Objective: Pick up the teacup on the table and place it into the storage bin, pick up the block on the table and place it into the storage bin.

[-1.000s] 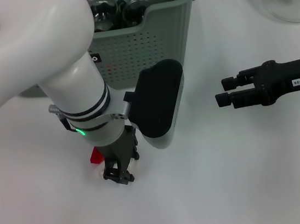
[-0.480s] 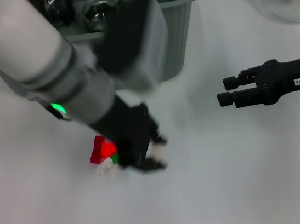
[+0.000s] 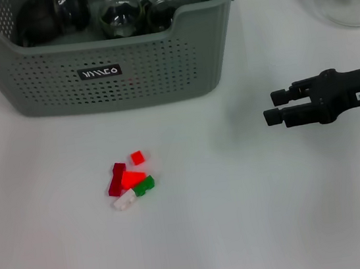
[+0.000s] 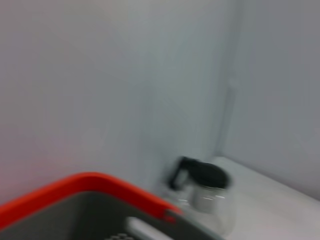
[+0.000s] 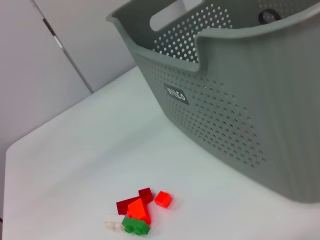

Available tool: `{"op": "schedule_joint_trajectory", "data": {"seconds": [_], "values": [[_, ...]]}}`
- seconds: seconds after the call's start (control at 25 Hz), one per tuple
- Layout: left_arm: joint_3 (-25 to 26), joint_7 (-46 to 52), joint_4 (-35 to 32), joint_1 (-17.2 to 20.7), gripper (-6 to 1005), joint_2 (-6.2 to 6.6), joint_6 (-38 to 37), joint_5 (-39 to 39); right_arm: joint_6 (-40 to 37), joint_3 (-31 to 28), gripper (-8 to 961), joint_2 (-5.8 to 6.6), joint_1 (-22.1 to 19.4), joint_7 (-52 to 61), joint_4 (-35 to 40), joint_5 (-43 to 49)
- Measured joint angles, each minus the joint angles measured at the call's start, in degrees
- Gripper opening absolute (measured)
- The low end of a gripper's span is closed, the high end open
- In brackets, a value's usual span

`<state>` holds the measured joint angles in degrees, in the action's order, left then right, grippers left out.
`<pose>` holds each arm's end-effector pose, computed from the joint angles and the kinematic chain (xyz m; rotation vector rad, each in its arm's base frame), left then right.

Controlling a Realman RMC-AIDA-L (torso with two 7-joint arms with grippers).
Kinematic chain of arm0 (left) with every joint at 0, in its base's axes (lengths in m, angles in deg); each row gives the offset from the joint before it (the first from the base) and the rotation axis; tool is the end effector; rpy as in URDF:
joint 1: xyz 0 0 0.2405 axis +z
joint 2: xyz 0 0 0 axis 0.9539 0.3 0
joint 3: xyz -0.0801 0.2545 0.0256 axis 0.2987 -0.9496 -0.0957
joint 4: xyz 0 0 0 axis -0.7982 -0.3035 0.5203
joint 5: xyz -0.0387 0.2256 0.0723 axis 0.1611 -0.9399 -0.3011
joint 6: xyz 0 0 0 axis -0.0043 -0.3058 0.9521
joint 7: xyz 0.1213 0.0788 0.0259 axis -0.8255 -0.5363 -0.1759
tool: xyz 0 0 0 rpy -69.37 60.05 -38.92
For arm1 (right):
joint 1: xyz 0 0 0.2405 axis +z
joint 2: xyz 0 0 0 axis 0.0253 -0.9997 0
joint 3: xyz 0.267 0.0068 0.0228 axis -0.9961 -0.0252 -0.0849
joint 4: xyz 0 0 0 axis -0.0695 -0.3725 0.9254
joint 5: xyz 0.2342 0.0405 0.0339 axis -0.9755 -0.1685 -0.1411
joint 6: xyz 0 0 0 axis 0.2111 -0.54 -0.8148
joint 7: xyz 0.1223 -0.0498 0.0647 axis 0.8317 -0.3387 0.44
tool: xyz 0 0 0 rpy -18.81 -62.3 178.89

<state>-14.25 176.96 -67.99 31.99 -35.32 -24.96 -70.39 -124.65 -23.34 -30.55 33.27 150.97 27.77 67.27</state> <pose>-0.1180 0.4266 0.1121 -2.5535 -0.6843 -0.4911 0.2842 0.3729 -0.0074 -2.8558 0.9161 0.4435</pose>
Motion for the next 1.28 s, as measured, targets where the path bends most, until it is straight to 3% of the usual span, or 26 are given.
{"op": "schedule_joint_trajectory", "data": {"seconds": [0.12, 0.16, 0.28, 0.44, 0.52, 0.8, 1.28], "values": [[-3.3, 6.0, 0.5, -2.0, 409, 2.05, 4.6, -6.3, -0.1, 0.1, 596, 0.02, 0.0, 0.1, 0.1, 0.0], [-3.8, 6.7, 0.6, -2.6, 409, 2.18, 5.2, -8.1, -0.1, 0.1, 596, 0.03, 0.0, 0.0, 0.1, 0.0], [-6.3, 10.3, 2.4, -5.6, 410, 2.36, 7.4, -18.6, -0.1, 0.1, 596, 0.02, 0.1, 0.0, 0.1, 0.1], [-8.3, 13.9, 7.4, -10.6, 411, 1.61, 9.8, -34.2, 0.2, 0.1, 596, 0.02, 0.3, 0.2, 0.0, 0.7], [-9.8, 15.6, 10.4, -12.5, 411, 1.55, 10.4, -38.4, 0.2, 0.1, 596, 0.09, 0.4, 0.3, -0.1, 0.8], [-19.1, 23.2, 20.8, -15.0, 413, 5.87, 12.3, -39.6, 0.1, 0.0, 597, 0.29, 0.5, 0.2, -0.3, 0.9], [-21.9, 22.8, 26.3, -14.8, 415, 5.89, 13.1, -39.7, 0.2, 0.1, 596, 0.35, 0.8, 0.3, -0.4, 1.4]]}}
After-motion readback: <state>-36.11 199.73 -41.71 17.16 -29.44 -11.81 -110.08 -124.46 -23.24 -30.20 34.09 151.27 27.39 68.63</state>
